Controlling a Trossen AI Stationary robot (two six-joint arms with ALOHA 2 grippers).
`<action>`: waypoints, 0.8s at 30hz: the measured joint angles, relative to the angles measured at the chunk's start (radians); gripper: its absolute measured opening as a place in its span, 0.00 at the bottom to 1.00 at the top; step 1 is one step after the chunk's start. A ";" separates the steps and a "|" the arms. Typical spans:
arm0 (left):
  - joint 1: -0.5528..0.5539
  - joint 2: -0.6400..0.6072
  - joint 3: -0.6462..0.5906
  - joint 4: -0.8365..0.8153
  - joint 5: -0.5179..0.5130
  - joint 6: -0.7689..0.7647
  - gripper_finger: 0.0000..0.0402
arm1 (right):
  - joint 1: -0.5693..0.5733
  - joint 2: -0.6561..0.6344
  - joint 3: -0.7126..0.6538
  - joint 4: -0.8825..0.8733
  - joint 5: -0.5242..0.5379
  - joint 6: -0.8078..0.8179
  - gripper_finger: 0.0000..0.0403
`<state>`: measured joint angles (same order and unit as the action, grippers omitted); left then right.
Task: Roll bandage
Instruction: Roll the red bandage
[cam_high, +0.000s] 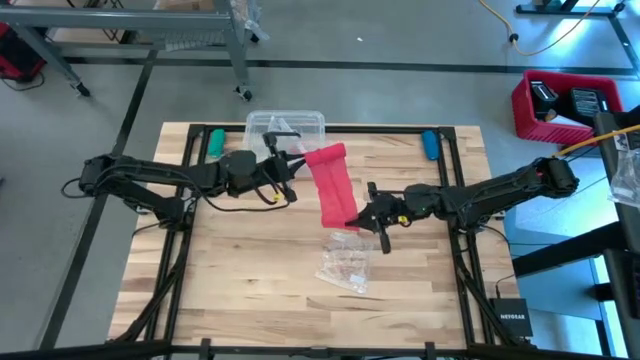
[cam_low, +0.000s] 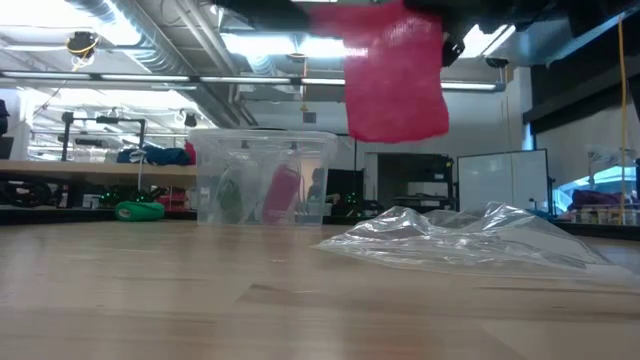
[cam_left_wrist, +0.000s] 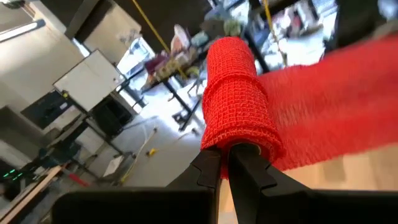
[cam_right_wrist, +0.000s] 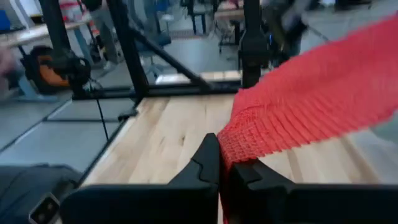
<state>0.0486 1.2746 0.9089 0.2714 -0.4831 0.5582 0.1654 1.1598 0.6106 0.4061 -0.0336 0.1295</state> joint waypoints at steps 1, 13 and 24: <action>0.000 0.011 0.000 0.000 -0.010 0.006 0.03 | 0.008 0.000 0.001 0.020 0.001 0.002 0.00; -0.034 0.069 0.000 -0.029 -0.039 0.062 0.03 | 0.070 0.000 0.304 -0.156 0.100 -0.031 0.00; -0.115 0.126 0.000 -0.025 -0.045 0.135 0.03 | -0.081 0.010 0.452 -0.220 0.120 0.055 0.00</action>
<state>-0.0665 1.4006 0.9089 0.2462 -0.5282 0.6929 0.0841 1.1697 1.0626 0.1864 0.0868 0.1842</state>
